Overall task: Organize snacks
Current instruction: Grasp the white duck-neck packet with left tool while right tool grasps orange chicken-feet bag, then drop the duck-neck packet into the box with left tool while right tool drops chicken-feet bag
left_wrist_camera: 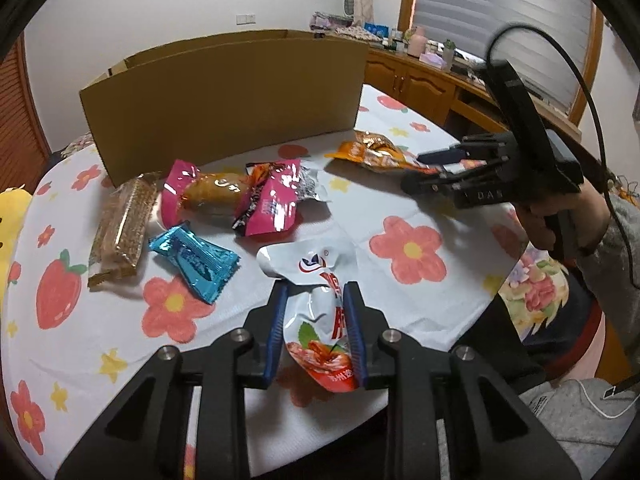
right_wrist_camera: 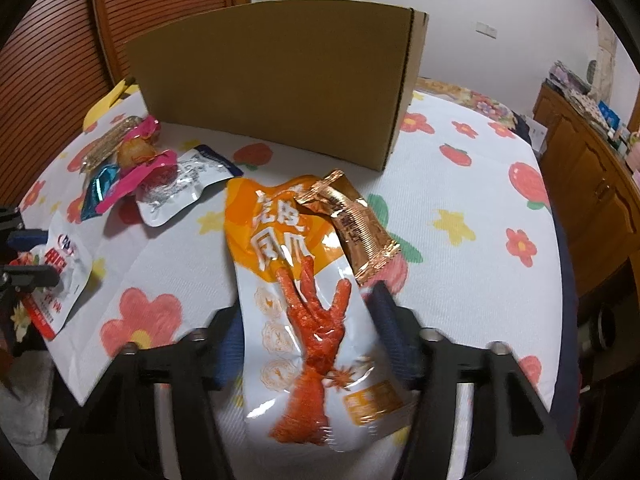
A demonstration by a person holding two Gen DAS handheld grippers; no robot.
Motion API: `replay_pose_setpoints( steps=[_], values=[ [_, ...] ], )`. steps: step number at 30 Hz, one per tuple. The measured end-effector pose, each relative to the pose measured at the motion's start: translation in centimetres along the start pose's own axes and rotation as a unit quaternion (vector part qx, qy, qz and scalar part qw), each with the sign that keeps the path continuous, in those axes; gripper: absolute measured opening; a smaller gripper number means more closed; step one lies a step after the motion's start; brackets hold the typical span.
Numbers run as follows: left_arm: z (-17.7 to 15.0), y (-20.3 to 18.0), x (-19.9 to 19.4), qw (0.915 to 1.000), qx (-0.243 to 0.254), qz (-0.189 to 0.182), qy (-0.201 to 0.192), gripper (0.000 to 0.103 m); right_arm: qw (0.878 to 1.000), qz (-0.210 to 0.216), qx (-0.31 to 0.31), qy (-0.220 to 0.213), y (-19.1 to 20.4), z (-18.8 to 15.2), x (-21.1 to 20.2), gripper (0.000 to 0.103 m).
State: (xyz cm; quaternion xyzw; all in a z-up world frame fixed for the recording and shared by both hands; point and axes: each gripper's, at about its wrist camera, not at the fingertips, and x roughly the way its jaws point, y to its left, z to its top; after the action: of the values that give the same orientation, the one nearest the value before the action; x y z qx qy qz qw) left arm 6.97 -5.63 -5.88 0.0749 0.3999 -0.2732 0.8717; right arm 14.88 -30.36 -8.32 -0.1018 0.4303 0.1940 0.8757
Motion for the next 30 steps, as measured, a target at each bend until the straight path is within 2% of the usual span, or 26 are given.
replay_pose_setpoints(
  steps=[4, 8, 17, 30],
  values=[
    [0.1, 0.4, -0.7, 0.9998, -0.011, 0.001, -0.019, 0.025, 1.000, -0.004, -0.017, -0.007, 0.6, -0.4, -0.8, 0.047],
    [0.3, 0.6, -0.9, 0.9996, -0.014, 0.001, -0.025, 0.025, 1.000, 0.021, 0.003, -0.010, 0.5, -0.7, -1.3, 0.045],
    [0.8, 1.0, -1.4, 0.9990, -0.023, 0.004, -0.038, 0.025, 0.999, 0.036, 0.019, -0.030, 0.9, -1.1, -2.4, 0.044],
    [2.5, 2.7, -4.0, 0.9953, -0.044, 0.018, -0.084, 0.025, 0.995, 0.053, 0.016, -0.079, 2.9, -0.1, -6.2, 0.045]
  ],
)
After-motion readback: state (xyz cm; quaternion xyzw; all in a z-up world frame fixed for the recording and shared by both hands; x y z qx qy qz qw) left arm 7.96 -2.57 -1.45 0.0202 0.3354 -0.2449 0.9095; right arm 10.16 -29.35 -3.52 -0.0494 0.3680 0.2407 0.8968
